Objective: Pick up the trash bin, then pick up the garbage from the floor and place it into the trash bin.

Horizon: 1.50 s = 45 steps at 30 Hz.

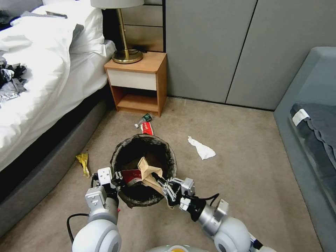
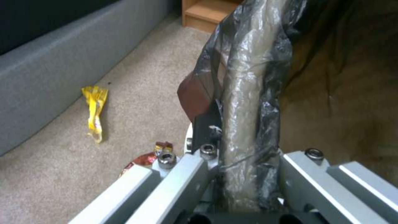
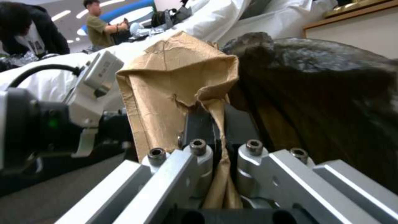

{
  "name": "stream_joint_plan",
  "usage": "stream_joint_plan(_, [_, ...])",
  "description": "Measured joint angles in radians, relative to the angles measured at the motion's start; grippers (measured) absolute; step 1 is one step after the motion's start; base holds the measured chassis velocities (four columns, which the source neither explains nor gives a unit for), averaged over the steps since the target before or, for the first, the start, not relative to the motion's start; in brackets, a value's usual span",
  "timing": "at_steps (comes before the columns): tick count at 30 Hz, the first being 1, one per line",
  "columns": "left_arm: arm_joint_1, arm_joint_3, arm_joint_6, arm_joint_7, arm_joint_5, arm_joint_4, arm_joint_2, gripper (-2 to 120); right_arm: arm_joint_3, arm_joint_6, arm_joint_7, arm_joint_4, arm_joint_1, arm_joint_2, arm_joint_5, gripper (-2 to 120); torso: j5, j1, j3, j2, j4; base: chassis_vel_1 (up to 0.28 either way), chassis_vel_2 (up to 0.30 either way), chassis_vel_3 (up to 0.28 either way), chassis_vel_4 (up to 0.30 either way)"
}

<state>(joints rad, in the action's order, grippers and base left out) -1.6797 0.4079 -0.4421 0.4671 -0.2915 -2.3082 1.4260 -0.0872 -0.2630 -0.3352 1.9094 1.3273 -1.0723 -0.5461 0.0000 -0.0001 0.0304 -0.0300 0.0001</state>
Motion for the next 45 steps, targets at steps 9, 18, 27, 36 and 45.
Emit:
stream_joint_plan(9, [-0.013, -0.006, 0.000, -0.001, 0.012, -0.009, 0.004, 0, -0.073, 0.064, 0.086, -0.033, -0.069, -0.057, -0.001, 1, -0.0001, 0.000, 0.000, 0.000, 0.0000, 0.000, 0.000, 0.000, 0.000])
stream_joint_plan(18, [-0.015, -0.018, 0.000, -0.004, 0.022, -0.009, 0.009, 0, -0.096, 0.135, 0.190, 0.008, -0.060, -0.043, -0.013, 34, 0.0000, 0.000, 0.000, 0.000, 0.0000, 0.000, 0.000, 0.000, 0.000])
stream_joint_plan(27, [-0.019, -0.024, 0.000, -0.006, 0.029, -0.009, 0.008, 0, -0.107, 0.199, 0.276, 0.056, -0.059, -0.034, -0.040, 68, 0.0000, 0.000, 0.000, 0.000, -0.0001, 0.000, 0.000, 0.000, 0.000])
stream_joint_plan(36, [-0.021, -0.029, 0.000, -0.006, 0.031, -0.009, 0.006, 0, -0.110, 0.229, 0.329, 0.081, -0.053, -0.034, -0.069, 96, 0.0000, 0.000, 0.000, 0.000, -0.0001, 0.000, 0.000, 0.000, 0.000])
stream_joint_plan(45, [-0.025, -0.046, 0.004, -0.010, 0.053, -0.009, 0.007, 0, -0.115, 0.365, 0.494, 0.197, -0.072, -0.058, -0.185, 100, -0.0001, 0.000, 0.000, 0.000, -0.0001, 0.000, 0.000, 0.000, 0.000])
